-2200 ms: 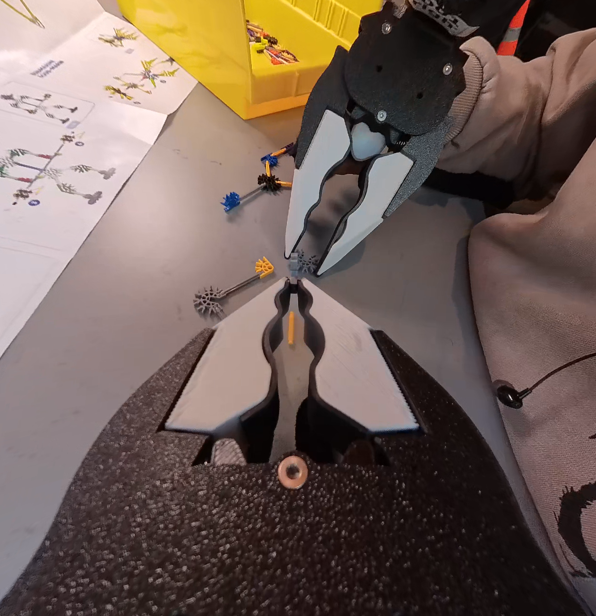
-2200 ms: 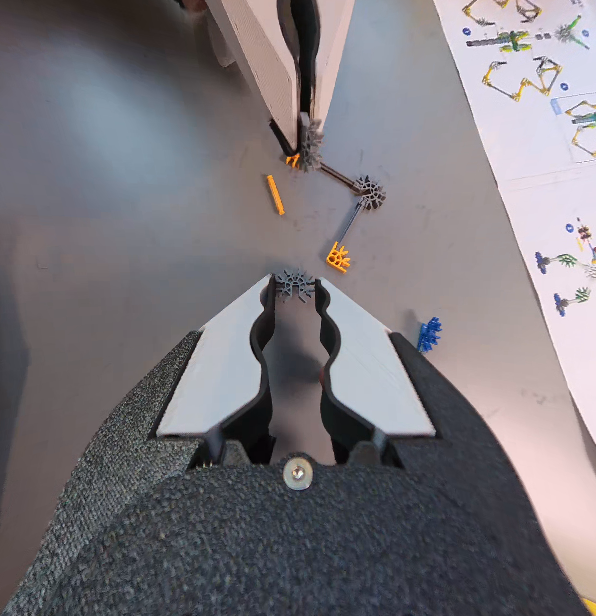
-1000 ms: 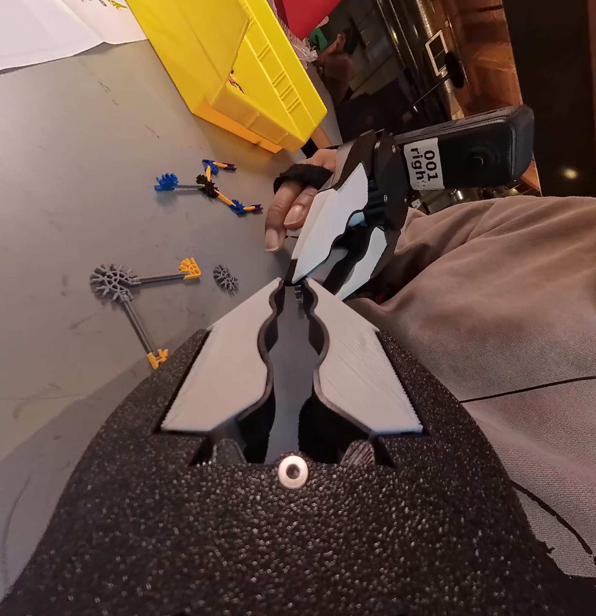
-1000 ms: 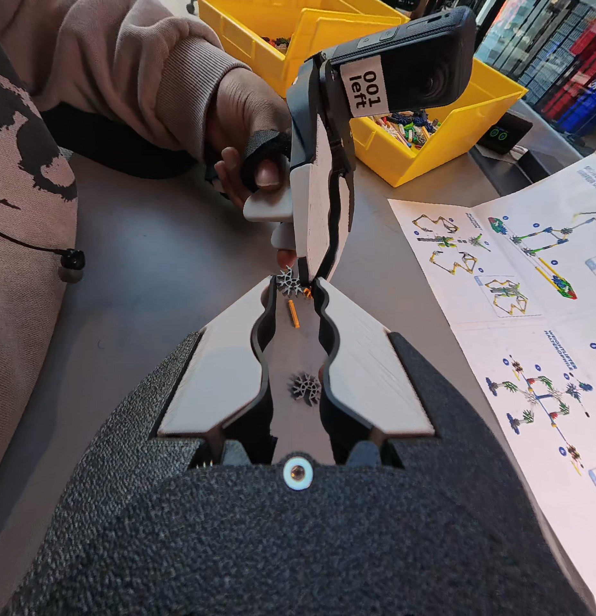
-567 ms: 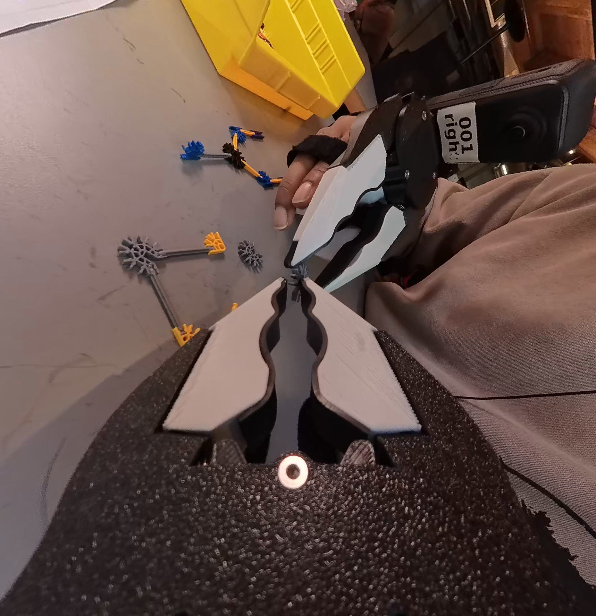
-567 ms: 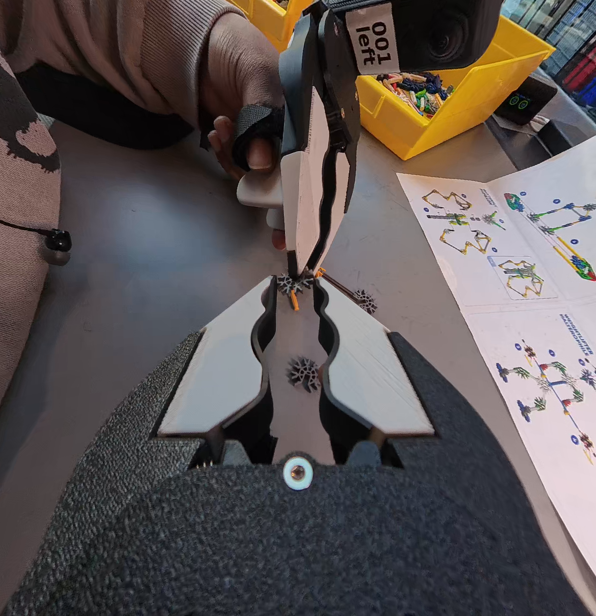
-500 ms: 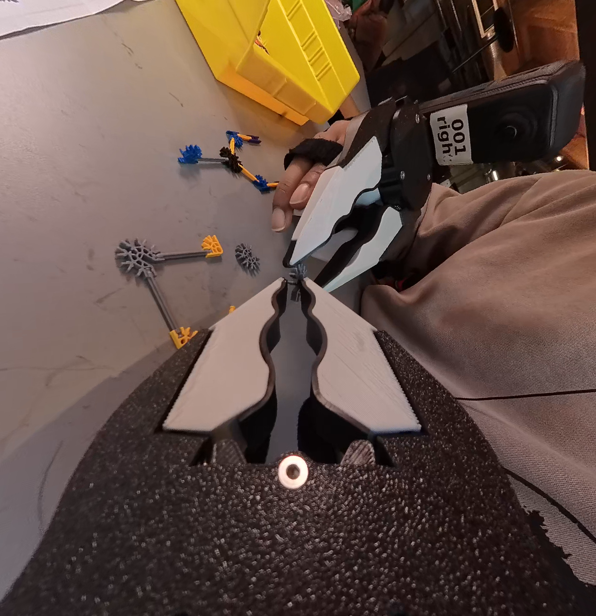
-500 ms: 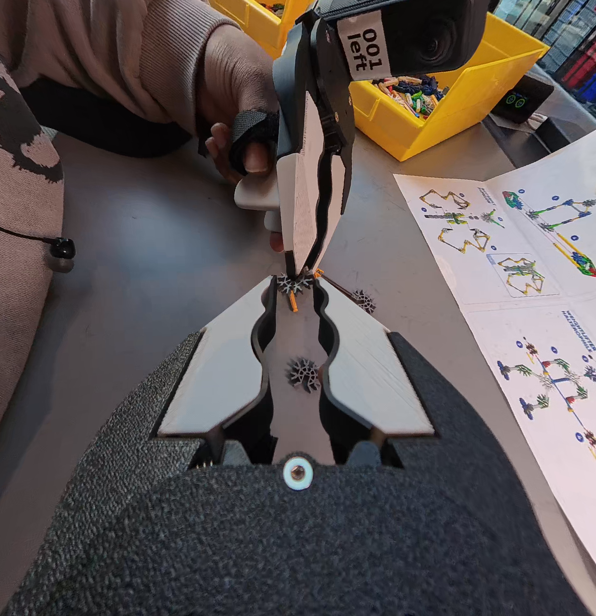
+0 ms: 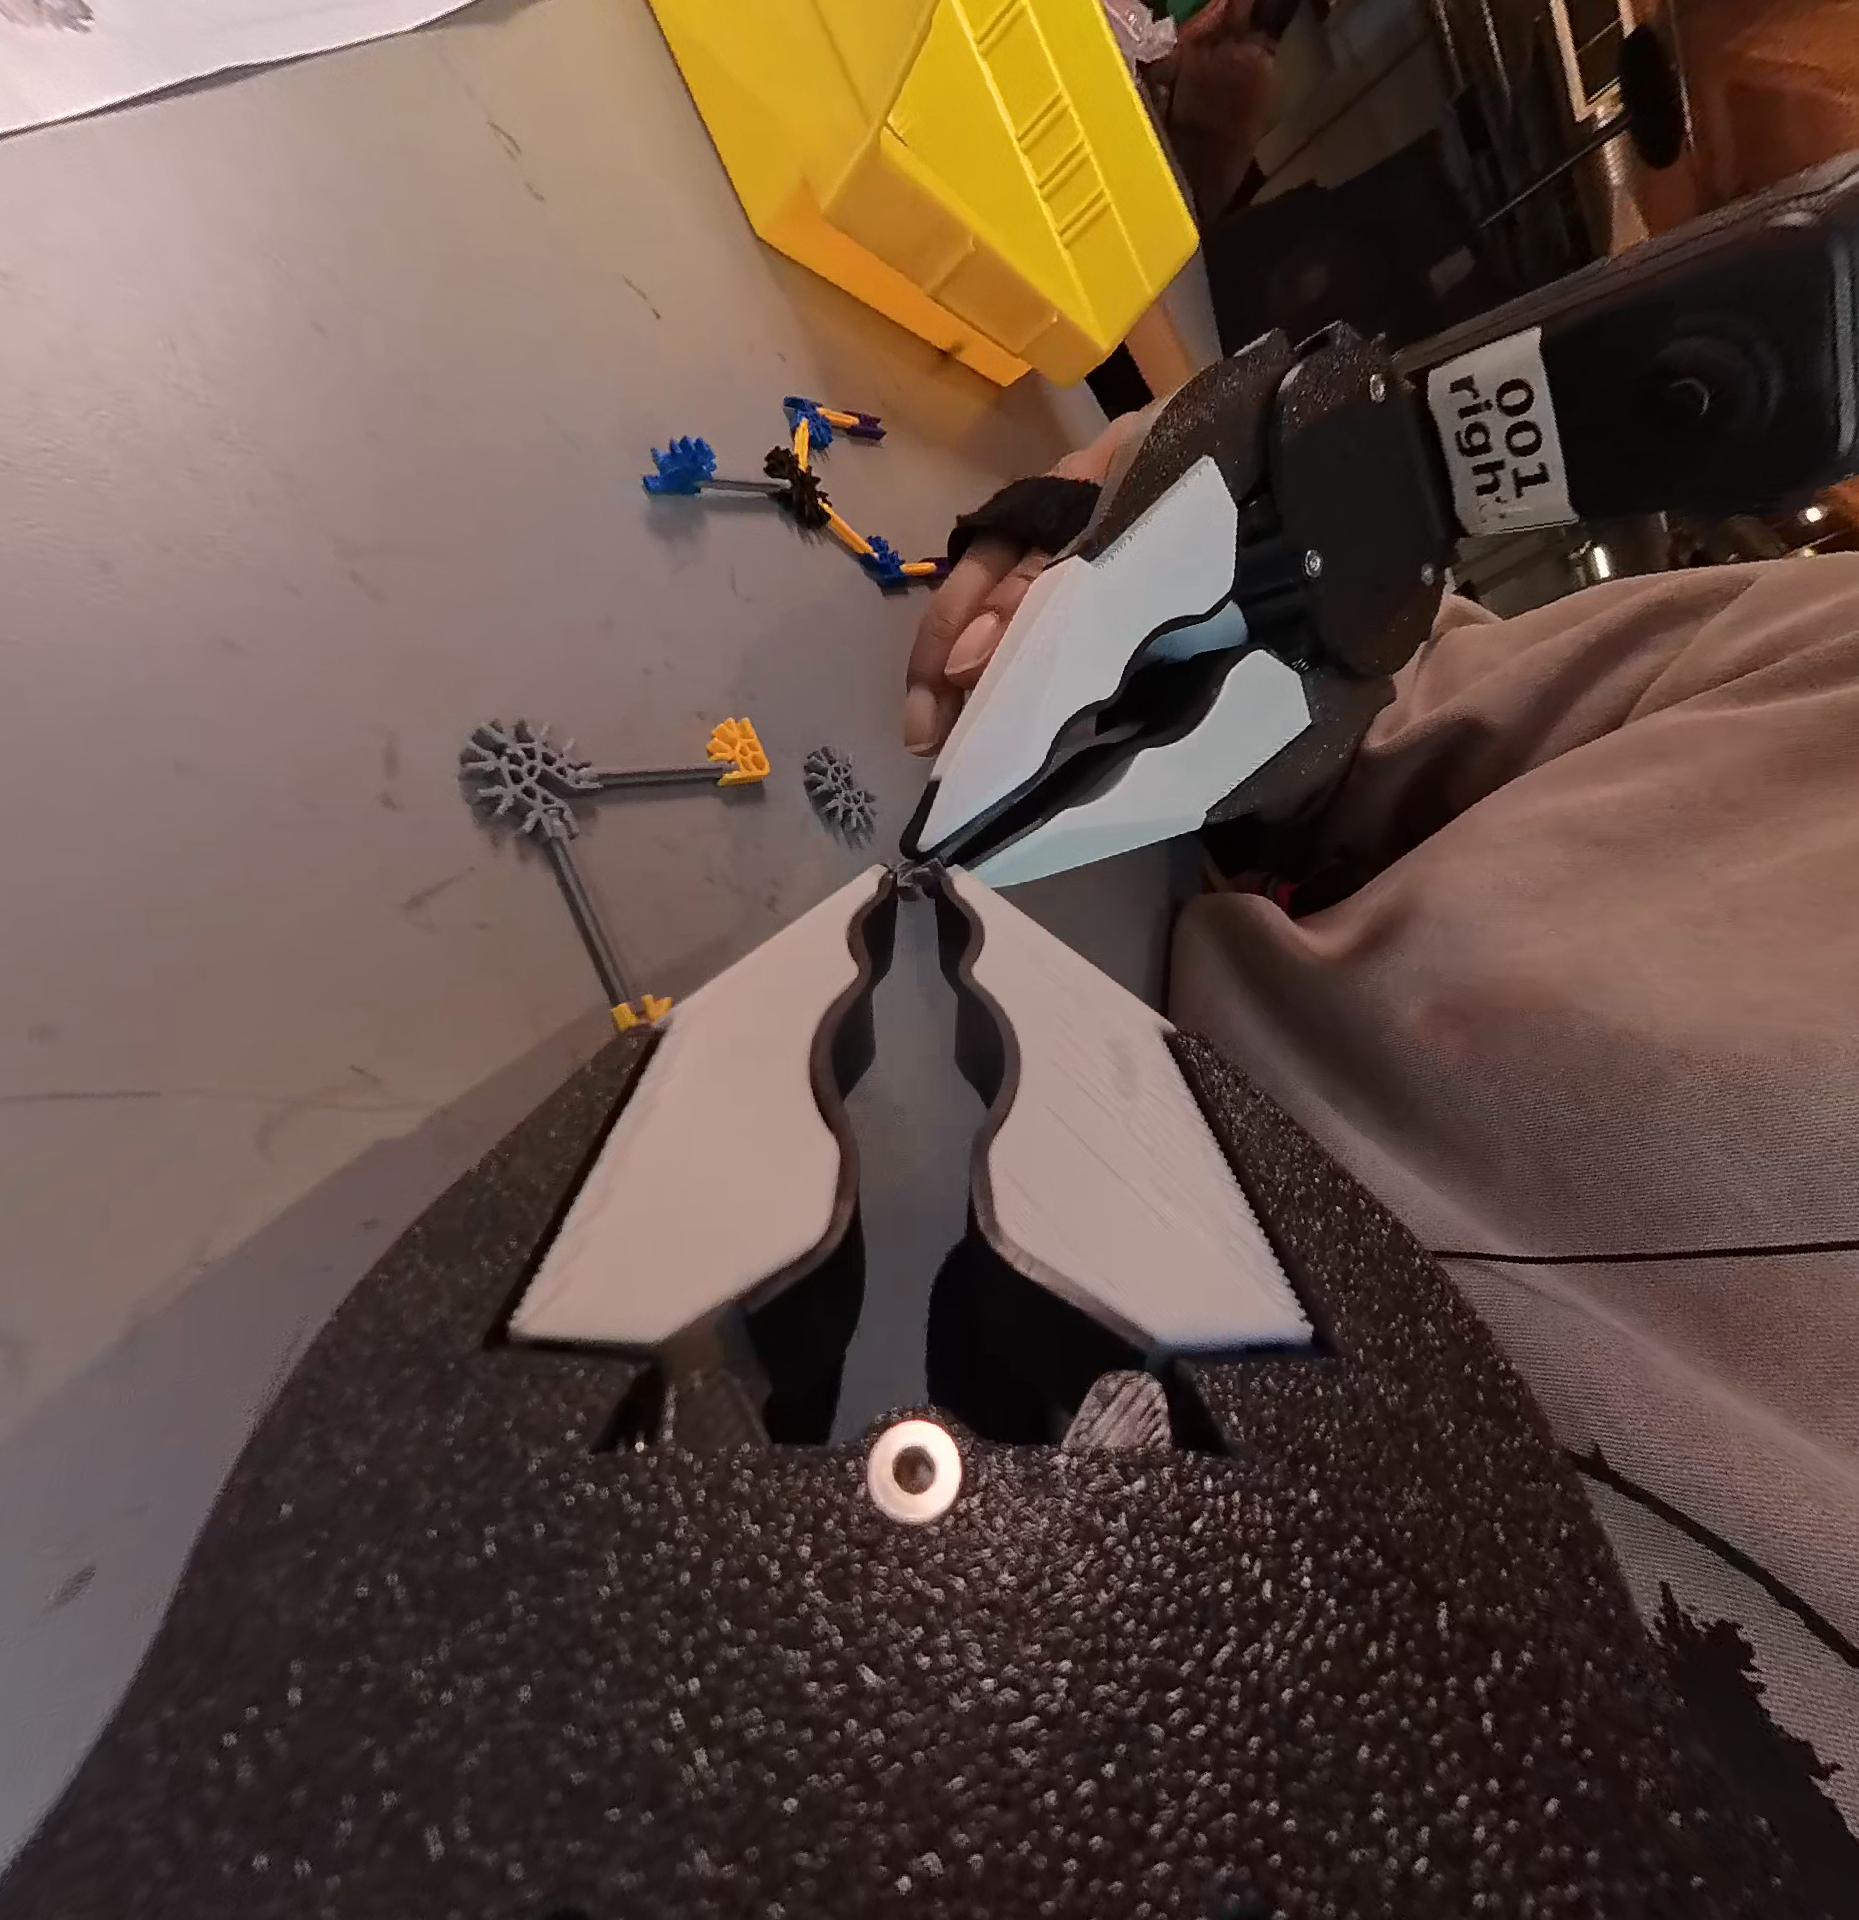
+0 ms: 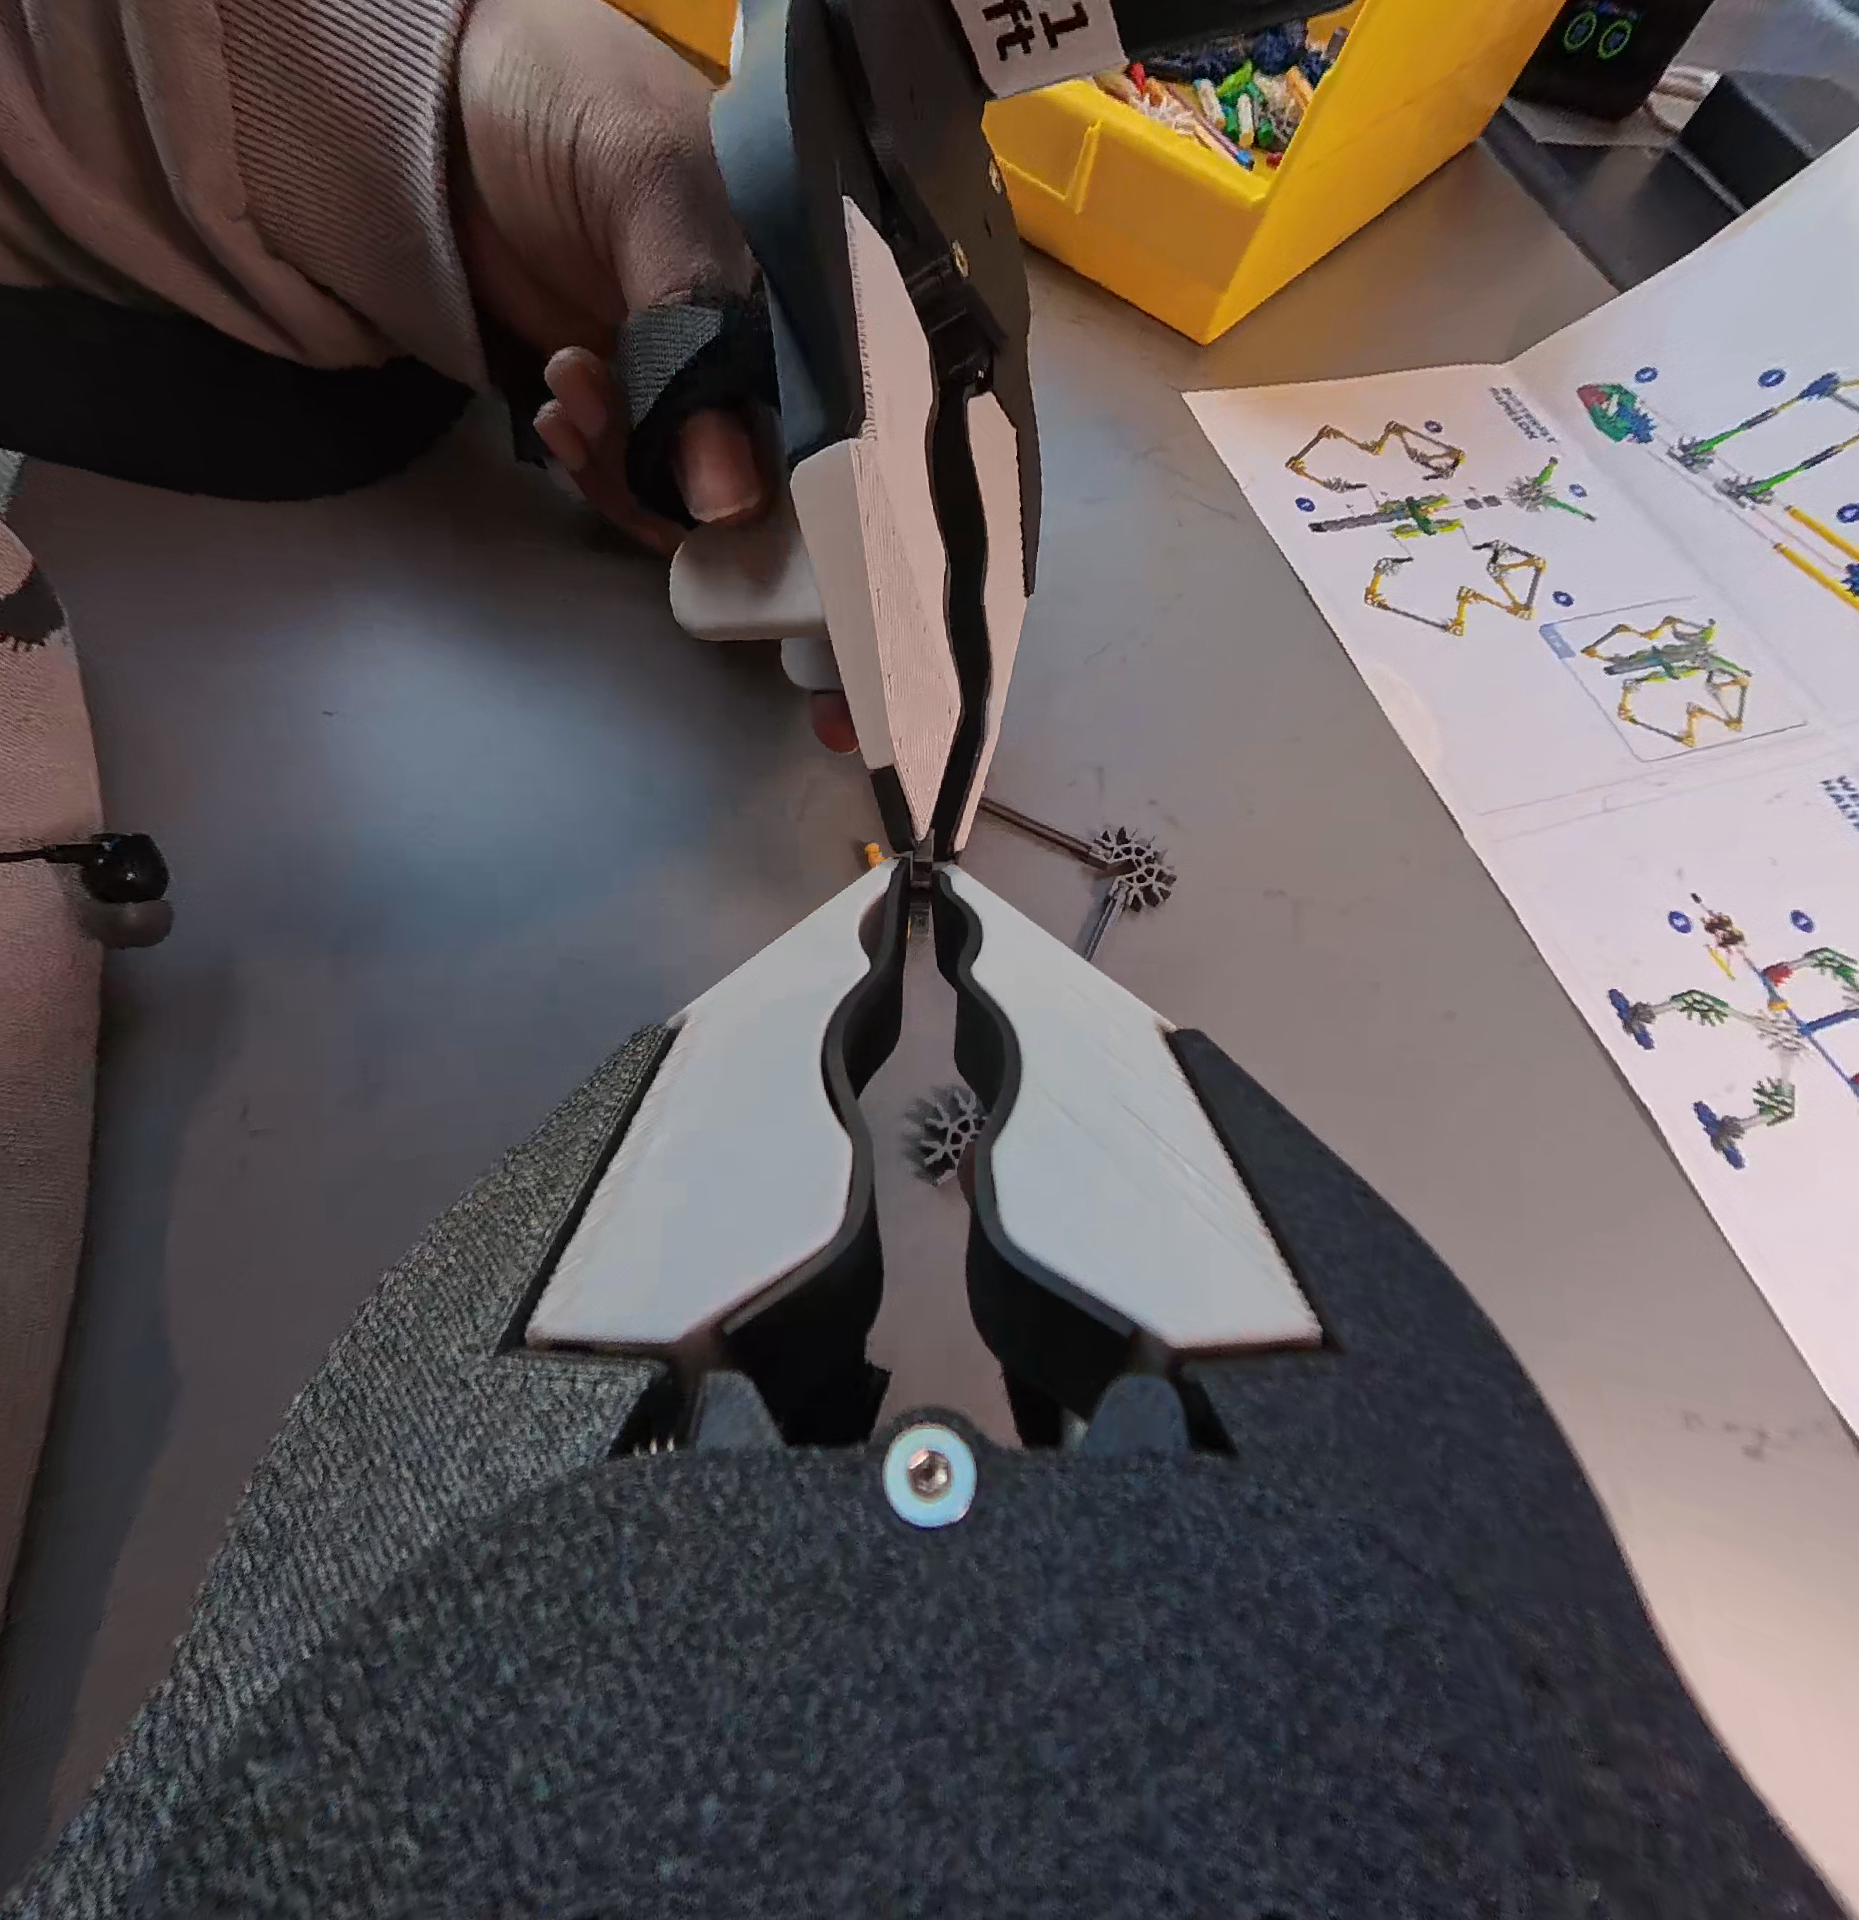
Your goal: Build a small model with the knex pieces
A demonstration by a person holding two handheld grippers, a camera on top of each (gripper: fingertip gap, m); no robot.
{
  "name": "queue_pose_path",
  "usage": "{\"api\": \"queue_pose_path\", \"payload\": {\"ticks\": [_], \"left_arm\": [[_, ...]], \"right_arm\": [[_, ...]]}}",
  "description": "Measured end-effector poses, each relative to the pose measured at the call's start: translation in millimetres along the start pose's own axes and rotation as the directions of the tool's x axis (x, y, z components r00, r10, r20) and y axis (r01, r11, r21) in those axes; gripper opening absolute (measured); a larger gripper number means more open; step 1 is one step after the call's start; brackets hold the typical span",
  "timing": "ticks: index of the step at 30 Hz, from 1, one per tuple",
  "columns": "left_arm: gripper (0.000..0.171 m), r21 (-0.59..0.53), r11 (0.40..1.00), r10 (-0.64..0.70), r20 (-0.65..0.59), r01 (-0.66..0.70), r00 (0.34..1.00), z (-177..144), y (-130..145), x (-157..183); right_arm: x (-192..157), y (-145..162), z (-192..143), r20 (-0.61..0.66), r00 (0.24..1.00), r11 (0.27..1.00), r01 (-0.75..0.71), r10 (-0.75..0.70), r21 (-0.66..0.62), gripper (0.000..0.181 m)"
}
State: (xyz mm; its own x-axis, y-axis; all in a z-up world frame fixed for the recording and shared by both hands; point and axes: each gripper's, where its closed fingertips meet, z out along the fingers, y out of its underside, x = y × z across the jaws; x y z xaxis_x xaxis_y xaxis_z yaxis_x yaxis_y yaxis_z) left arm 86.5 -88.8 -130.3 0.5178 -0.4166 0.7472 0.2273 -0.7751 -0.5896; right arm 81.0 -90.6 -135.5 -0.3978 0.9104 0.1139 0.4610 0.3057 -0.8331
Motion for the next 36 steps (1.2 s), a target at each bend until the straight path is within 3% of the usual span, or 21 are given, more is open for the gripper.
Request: {"api": "queue_pose_path", "payload": {"ticks": [2,5,9,12,16,18,20,22,24,26,29,31,33,36], "left_arm": [[0.004,-0.003,1.0,0.02,0.026,-0.02,0.999,-1.1,-0.2,-2.9],[0.005,-0.004,0.997,0.072,0.051,-0.072,0.996,-5.5,-2.6,-3.3],[0.018,-0.009,0.993,0.119,-0.027,-0.119,0.993,-7.6,-2.8,13.0],[0.017,0.073,0.994,0.087,-0.093,-0.08,0.992,-7.9,-14.2,22.5],[0.003,0.126,0.992,0.034,-0.148,-0.015,0.988,-11.2,-22.0,26.3],[0.003,0.099,0.995,0.013,-0.147,0.002,0.989,-10.3,-18.1,24.7],[0.003,0.045,0.999,0.005,-0.132,0.001,0.991,-7.5,-9.2,22.3],[0.003,-0.017,1.0,-0.008,-0.125,0.006,0.992,-3.8,1.1,21.4],[0.003,-0.079,0.997,-0.017,-0.121,0.007,0.992,0.7,12.3,21.3],[0.003,-0.134,0.991,-0.014,-0.113,-0.002,0.993,5.3,22.7,21.4],[0.003,-0.183,0.983,-0.007,-0.079,-0.007,0.997,9.8,32.5,16.5],[0.003,-0.198,0.98,-0.007,-0.071,-0.007,0.997,11.7,35.8,15.4],[0.003,-0.206,0.978,0.0,-0.06,-0.012,0.998,12.9,37.5,14.2],[0.003,-0.208,0.978,0.003,-0.042,-0.012,0.999,13.0,37.8,11.1]], "right_arm": [[0.7,6.6,0.8,0.011,0.997,0.996,-0.078,0.079,-0.05,0.002],[-2.7,7.3,-0.5,0.095,0.937,0.941,-0.331,0.337,-0.072,0.002],[2.0,-18.6,-12.2,0.324,0.673,0.709,-0.706,0.665,0.011,0.002],[10.6,-31.3,-20.2,0.428,0.557,0.59,-0.805,0.712,0.064,0.002],[14.2,-36.9,-23.0,0.464,0.528,0.556,-0.826,0.711,0.088,0.002],[11.3,-32.2,-21.0,0.432,0.587,0.622,-0.78,0.684,0.075,0.003],[8.9,-25.4,-20.1,0.357,0.73,0.757,-0.648,0.583,0.089,0.014],[3.2,-22.0,-22.4,0.272,0.886,0.9,-0.419,0.375,0.121,0.025],[-5.1,-19.1,-23.0,0.181,0.976,0.979,-0.151,0.125,0.137,0.03],[-11.9,-13.4,-20.4,0.089,0.991,0.989,0.089,-0.1,0.121,0.03],[-22.6,-2.5,-14.7,0.044,0.953,0.953,0.299,-0.301,0.056,0.031],[-24.4,2.7,-11.2,0.028,0.933,0.933,0.359,-0.359,0.016,0.028],[-25.6,6.5,-8.9,0.024,0.922,0.922,0.388,-0.388,-0.006,0.015],[-24.6,8.6,-7.4,0.026,0.932,0.932,0.362,-0.361,-0.016,0.005]]}}
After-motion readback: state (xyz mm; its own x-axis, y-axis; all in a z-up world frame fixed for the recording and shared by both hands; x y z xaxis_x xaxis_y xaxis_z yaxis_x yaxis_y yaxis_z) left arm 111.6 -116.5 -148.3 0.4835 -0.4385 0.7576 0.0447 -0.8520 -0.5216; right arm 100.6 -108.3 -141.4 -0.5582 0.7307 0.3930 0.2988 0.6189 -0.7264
